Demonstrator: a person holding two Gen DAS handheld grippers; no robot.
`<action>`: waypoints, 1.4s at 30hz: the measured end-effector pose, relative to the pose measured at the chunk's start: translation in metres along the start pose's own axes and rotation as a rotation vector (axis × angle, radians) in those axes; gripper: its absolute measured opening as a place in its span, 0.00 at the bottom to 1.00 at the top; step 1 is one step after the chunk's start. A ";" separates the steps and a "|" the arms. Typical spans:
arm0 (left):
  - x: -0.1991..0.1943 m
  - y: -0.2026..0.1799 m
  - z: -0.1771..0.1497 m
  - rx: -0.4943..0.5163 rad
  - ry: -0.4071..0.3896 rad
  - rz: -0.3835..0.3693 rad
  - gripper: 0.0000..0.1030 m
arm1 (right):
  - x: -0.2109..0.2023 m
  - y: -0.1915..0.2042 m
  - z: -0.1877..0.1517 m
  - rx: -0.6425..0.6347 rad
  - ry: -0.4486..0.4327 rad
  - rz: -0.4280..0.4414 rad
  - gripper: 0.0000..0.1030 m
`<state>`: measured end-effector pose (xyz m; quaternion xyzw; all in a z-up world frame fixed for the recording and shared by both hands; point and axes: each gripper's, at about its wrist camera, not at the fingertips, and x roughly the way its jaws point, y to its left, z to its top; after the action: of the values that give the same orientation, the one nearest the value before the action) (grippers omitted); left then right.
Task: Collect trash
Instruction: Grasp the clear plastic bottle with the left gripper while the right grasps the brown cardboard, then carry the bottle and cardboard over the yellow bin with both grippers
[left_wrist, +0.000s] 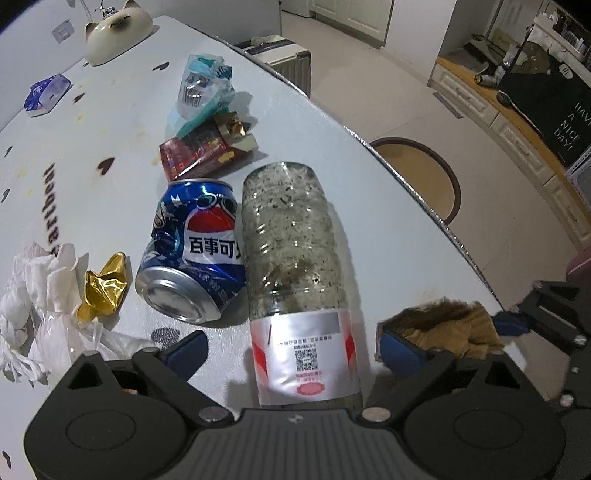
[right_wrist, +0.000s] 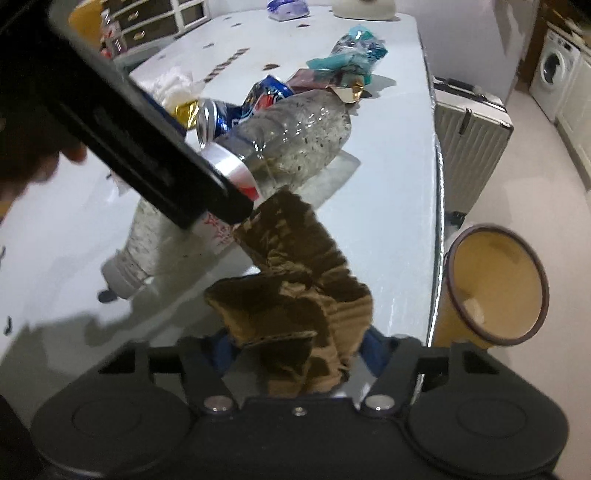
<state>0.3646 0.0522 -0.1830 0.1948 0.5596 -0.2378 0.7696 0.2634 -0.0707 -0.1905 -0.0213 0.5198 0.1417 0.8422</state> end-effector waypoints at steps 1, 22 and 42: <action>0.000 0.000 0.000 -0.001 0.002 -0.001 0.90 | -0.002 0.000 -0.002 0.010 0.000 -0.005 0.55; -0.044 0.005 -0.068 -0.260 -0.123 -0.021 0.59 | -0.052 -0.004 -0.014 0.209 -0.125 -0.120 0.50; -0.127 0.014 -0.110 -0.455 -0.348 0.080 0.59 | -0.133 0.020 0.024 0.126 -0.317 -0.112 0.51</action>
<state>0.2549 0.1446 -0.0939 -0.0048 0.4499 -0.1056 0.8868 0.2237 -0.0762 -0.0600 0.0249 0.3864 0.0632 0.9198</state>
